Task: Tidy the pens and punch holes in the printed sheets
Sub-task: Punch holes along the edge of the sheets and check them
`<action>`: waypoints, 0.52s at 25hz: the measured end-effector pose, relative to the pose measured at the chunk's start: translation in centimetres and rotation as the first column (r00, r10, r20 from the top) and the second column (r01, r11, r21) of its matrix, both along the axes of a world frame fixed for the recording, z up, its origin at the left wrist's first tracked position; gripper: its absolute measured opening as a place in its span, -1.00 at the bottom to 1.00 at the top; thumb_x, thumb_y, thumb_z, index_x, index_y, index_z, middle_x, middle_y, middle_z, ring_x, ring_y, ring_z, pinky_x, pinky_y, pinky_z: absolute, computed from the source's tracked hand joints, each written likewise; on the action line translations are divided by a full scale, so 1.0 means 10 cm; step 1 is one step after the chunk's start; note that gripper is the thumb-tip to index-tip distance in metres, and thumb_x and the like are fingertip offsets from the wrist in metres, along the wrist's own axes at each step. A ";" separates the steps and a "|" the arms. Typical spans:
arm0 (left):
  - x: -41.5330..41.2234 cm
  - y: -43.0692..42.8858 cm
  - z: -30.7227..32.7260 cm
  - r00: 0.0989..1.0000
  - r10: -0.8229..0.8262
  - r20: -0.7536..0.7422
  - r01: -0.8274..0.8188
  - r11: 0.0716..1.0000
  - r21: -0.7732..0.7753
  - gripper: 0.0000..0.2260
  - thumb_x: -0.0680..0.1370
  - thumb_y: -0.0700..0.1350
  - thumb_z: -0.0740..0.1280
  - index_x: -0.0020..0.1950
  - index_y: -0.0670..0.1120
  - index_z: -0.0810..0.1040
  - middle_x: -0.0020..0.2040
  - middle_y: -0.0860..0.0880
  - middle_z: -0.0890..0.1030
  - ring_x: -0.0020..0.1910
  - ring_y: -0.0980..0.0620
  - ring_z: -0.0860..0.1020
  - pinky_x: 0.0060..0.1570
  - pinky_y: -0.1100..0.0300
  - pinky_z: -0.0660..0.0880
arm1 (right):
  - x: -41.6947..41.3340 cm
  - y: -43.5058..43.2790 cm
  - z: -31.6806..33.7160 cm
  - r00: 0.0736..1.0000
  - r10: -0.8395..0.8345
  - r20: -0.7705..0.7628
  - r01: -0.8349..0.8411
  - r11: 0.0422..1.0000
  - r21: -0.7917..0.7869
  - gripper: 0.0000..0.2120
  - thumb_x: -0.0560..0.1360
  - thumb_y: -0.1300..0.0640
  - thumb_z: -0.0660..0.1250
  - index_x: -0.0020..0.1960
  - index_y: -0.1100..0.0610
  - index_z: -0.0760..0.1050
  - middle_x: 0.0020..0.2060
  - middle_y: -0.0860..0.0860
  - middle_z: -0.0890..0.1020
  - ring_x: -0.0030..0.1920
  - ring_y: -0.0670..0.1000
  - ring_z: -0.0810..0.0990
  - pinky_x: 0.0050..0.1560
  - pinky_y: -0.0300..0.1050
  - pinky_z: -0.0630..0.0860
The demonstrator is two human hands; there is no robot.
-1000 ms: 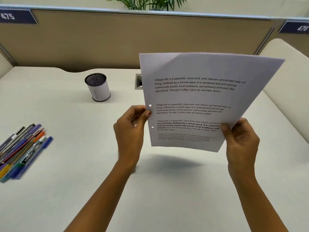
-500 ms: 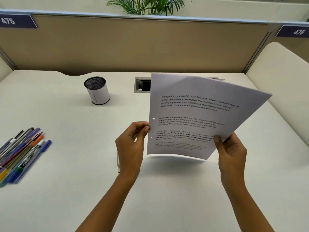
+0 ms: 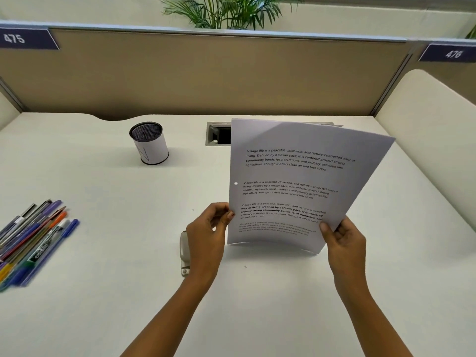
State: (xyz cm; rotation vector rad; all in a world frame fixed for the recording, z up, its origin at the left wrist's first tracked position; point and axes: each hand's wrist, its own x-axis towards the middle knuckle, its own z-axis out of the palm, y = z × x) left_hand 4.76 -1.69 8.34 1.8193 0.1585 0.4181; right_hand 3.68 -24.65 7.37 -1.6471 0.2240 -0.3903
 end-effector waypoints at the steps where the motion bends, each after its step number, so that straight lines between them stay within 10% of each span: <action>1: 0.00 -0.01 0.01 1.000 -0.009 -0.012 0.009 1.000 0.004 -0.91 0.51 -0.21 0.40 -0.05 -0.03 0.63 -0.13 0.20 0.67 -0.13 0.27 0.62 -0.11 0.48 0.50 | -0.01 0.00 0.01 1.000 0.006 -0.009 -0.006 1.000 -0.002 -0.69 0.54 0.30 0.30 -0.03 -0.13 0.56 -0.12 -0.25 0.70 -0.07 -0.23 0.65 -0.07 -0.45 0.53; 9: 0.08 0.06 0.22 1.000 0.022 -0.007 -0.022 0.986 -0.163 -0.82 0.50 -0.23 0.41 -0.12 0.07 0.64 -0.17 0.11 0.71 -0.14 0.11 0.68 -0.06 0.17 0.60 | -0.06 -0.12 0.24 1.000 -0.021 -0.002 0.021 1.000 0.016 -0.86 0.49 0.12 0.39 0.00 -0.09 0.55 -0.03 -0.12 0.69 -0.04 -0.16 0.66 -0.08 -0.40 0.57; 13: 0.11 0.01 0.28 0.999 0.044 -0.017 -0.047 0.920 -0.389 -0.87 0.50 -0.32 0.37 -0.08 -0.11 0.64 -0.15 -0.04 0.72 -0.12 -0.03 0.68 -0.09 0.08 0.62 | -0.11 -0.03 0.25 0.997 0.042 -0.068 -0.026 0.973 0.231 -0.59 0.44 0.04 0.40 0.27 0.04 0.45 0.17 -0.02 0.63 0.16 -0.04 0.61 0.21 -0.10 0.53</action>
